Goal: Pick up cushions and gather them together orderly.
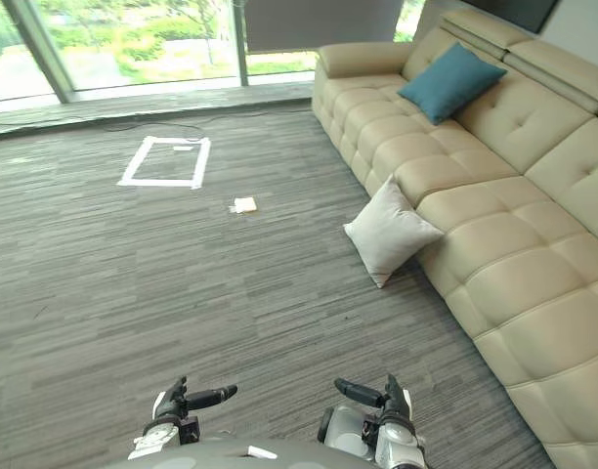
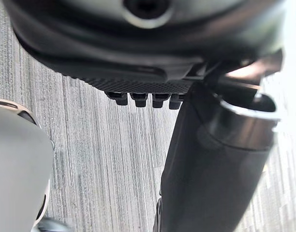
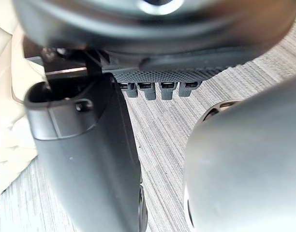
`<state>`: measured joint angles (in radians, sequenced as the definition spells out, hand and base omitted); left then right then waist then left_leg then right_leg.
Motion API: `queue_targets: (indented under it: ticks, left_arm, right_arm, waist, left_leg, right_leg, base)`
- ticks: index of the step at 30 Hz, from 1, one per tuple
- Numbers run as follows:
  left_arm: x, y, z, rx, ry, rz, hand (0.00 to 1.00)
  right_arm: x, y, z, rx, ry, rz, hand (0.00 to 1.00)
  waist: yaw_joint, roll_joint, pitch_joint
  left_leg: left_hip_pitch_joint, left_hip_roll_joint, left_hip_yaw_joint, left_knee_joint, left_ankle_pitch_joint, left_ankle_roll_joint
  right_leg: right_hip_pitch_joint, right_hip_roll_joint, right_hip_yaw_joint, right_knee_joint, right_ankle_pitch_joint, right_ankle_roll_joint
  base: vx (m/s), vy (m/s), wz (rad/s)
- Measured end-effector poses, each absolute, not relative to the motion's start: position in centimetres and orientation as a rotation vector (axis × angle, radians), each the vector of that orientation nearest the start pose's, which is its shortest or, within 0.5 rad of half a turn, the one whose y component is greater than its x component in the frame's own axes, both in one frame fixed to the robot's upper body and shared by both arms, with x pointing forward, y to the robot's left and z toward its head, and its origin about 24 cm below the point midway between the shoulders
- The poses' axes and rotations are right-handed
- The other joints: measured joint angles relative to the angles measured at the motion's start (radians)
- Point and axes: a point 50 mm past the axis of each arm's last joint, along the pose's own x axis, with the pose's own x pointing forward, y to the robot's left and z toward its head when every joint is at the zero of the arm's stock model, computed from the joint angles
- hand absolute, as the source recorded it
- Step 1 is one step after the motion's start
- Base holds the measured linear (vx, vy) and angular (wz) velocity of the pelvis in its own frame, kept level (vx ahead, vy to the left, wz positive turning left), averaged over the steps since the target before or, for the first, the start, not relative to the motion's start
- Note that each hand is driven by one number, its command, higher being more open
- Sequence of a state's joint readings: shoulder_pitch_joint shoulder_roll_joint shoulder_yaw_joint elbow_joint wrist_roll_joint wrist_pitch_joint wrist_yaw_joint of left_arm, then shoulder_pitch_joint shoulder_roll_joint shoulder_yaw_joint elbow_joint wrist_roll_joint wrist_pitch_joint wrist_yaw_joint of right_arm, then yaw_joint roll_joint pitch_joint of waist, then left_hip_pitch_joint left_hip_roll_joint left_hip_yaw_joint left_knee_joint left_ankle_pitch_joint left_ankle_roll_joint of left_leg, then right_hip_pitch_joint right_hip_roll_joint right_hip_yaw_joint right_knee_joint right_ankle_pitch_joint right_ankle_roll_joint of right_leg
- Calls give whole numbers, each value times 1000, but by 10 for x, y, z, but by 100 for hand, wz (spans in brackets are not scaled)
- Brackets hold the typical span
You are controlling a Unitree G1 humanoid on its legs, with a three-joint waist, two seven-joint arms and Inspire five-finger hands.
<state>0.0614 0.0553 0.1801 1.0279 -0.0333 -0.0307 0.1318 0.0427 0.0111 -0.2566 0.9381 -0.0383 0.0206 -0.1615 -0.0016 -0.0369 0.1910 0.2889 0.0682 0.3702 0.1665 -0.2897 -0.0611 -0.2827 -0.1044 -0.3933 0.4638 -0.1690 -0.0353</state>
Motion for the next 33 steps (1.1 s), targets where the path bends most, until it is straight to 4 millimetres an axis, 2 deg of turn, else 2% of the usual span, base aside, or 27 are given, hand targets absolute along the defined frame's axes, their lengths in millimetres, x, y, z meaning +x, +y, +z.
queue_targets:
  ticks: [1,2,3,4,5,6,7,8,9,10,12,14,15,16,18,19,20,21,22,23,24,25,26,28,30,32,33]
  left_arm:
    - [105,199,-158,-8,1059,342,100]
    - [105,191,-159,-39,1058,342,100]
    - [106,187,-159,-52,1055,337,100]
    - [107,184,-158,-63,1047,339,100]
    - [108,186,-158,-72,1042,353,100]
    - [108,186,-157,-76,1040,357,100]
    - [109,187,-156,-91,1026,375,100]
    - [111,191,-154,-96,1006,394,100]
    - [116,195,-151,-91,976,402,100]
    - [118,197,-149,-87,965,402,100]
    - [123,197,-146,-96,937,399,100]
    - [126,197,-145,-101,925,400,100]
    - [127,197,-145,-105,920,402,100]
    - [127,197,-144,-114,911,408,100]
    - [129,196,-143,-131,898,422,100]
    - [129,195,-143,-133,897,428,100]
    - [128,196,-143,-135,898,432,100]
    - [127,197,-144,-131,902,433,100]
    - [125,202,-144,-111,912,434,100]
    - [124,205,-144,-101,918,433,100]
    - [123,208,-145,-91,928,436,100]
    - [123,210,-145,-79,940,430,100]
    - [122,209,-147,-80,957,429,100]
    - [113,208,-151,-80,991,438,100]
    - [108,206,-153,-79,1007,434,100]
    - [106,202,-155,-57,1030,397,100]
    - [106,201,-156,-52,1034,389,100]
  right_arm:
    - [125,-193,-149,28,1003,-387,100]
    - [126,-198,-148,14,996,-392,100]
    - [126,-199,-148,13,996,-393,100]
    - [127,-202,-147,17,992,-405,100]
    - [126,-202,-147,13,997,-404,100]
    - [125,-202,-147,13,1000,-404,100]
    - [122,-202,-149,13,1014,-407,100]
    - [120,-200,-150,16,1024,-405,100]
    - [118,-195,-151,13,1037,-389,100]
    - [117,-193,-152,9,1040,-378,100]
    - [116,-192,-153,11,1052,-376,100]
    - [113,-191,-154,15,1065,-383,100]
    - [112,-191,-154,14,1069,-382,100]
    - [111,-190,-155,14,1074,-383,100]
    - [112,-190,-154,3,1072,-380,100]
    - [111,-191,-155,-3,1077,-379,100]
    - [109,-189,-156,-5,1088,-374,100]
    - [106,-187,-157,-9,1099,-363,100]
    - [103,-183,-158,-14,1105,-345,100]
    - [101,-181,-158,-5,1108,-344,100]
    - [101,-176,-159,8,1110,-343,100]
    - [100,-176,-159,9,1110,-341,100]
    - [101,-178,-158,9,1103,-340,100]
    - [105,-182,-156,8,1082,-346,100]
    - [108,-186,-154,-6,1059,-347,100]
    - [113,-190,-152,-21,1042,-349,100]
    - [114,-191,-152,-22,1038,-348,100]
  waist:
    - [-12,7,0]
    - [-4,47,-3]
    - [-5,52,-3]
    - [-7,77,0]
    - [-6,83,1]
    - [-5,80,3]
    - [-4,81,11]
    - [-1,71,21]
    - [7,49,26]
    - [9,42,27]
    - [26,35,29]
    - [38,33,30]
    - [43,33,30]
    - [49,31,31]
    - [56,32,30]
    - [60,36,27]
    - [66,32,22]
    - [77,32,5]
    - [80,4,-16]
    - [78,-10,-24]
    - [76,-27,-33]
    - [71,-34,-32]
    - [65,-28,-25]
    - [53,-12,-25]
    - [50,-1,-22]
    - [44,16,-22]
    - [40,18,-23]
  left_leg:
    - [36,4,-13,3,-15,-25]
    - [37,38,-22,43,-6,-41]
    - [24,45,-29,93,5,-56]
    - [-66,93,-64,334,44,-50]
    - [-127,120,-102,490,90,-48]
    - [-144,128,-114,533,95,-48]
    - [-209,157,-142,711,91,-51]
    - [-260,177,-143,823,72,-50]
    - [-335,181,-138,875,48,-48]
    - [-373,180,-130,867,38,-47]
    - [-463,172,-106,747,17,-19]
    - [-501,146,-112,612,16,-19]
    - [-517,128,-136,545,17,-20]
    - [-544,88,-188,447,25,-22]
    - [-593,31,-283,291,72,-30]
    - [-597,33,-298,257,109,-30]
    - [-591,32,-291,281,151,-22]
    - [-586,30,-275,312,175,1]
    - [-570,26,-229,328,140,18]
    - [-557,20,-210,326,132,31]
    - [-527,8,-182,323,108,50]
    - [-481,-4,-160,315,82,66]
    - [-432,-11,-148,299,59,73]
    - [-292,-11,-112,237,27,76]
    - [-193,-1,-82,155,30,72]
    - [-113,20,-46,75,36,60]
    - [-102,23,-40,62,37,59]
  right_leg:
    - [12,30,42,6,81,-90]
    - [26,47,29,22,50,-101]
    - [39,46,29,22,14,-93]
    - [81,64,32,12,-30,-94]
    - [115,79,35,-11,-42,-97]
    - [126,83,38,-18,-47,-95]
    - [189,106,45,-54,-60,-99]
    - [253,119,58,-83,-74,-99]
    - [315,127,83,-118,-88,-97]
    - [337,130,97,-133,-92,-94]
    - [398,134,148,-169,-99,-75]
    - [444,131,186,-194,-110,-57]
    - [465,127,203,-203,-116,-46]
    - [490,116,230,-215,-127,-30]
    - [516,91,305,-224,-169,-2]
    - [528,85,345,-218,-194,19]
    - [536,74,375,-209,-211,32]
    - [534,60,422,-185,-220,42]
    - [489,38,467,-93,-216,48]
    - [464,21,476,-39,-208,62]
    - [422,0,481,66,-187,94]
    - [371,-22,473,206,-137,127]
    - [333,-48,450,326,-116,145]
    - [256,-107,334,501,-125,127]
    - [196,-126,233,492,-152,93]
    - [128,-114,120,359,-158,81]
    - [115,-109,99,325,-158,81]
  base:
    - [755,-149,-2]
    - [506,-123,-1]
    - [740,-209,-15]
    - [597,-204,-3]
    - [671,-224,-7]
    - [403,-131,-11]
    - [473,-145,-19]
    - [500,-127,-42]
    - [405,-99,-49]
    - [455,-73,-66]
    - [383,-12,-71]
    - [343,57,-59]
    - [295,91,-57]
    - [387,157,-65]
    - [570,311,-101]
    - [572,343,-115]
    - [524,328,-110]
    - [516,324,-117]
    - [507,325,-102]
    - [390,250,-83]
    - [478,292,-54]
    - [476,278,-51]
    - [537,291,-45]
    - [358,159,-40]
    - [369,101,-40]
    - [336,16,-42]
    - [363,-37,-40]
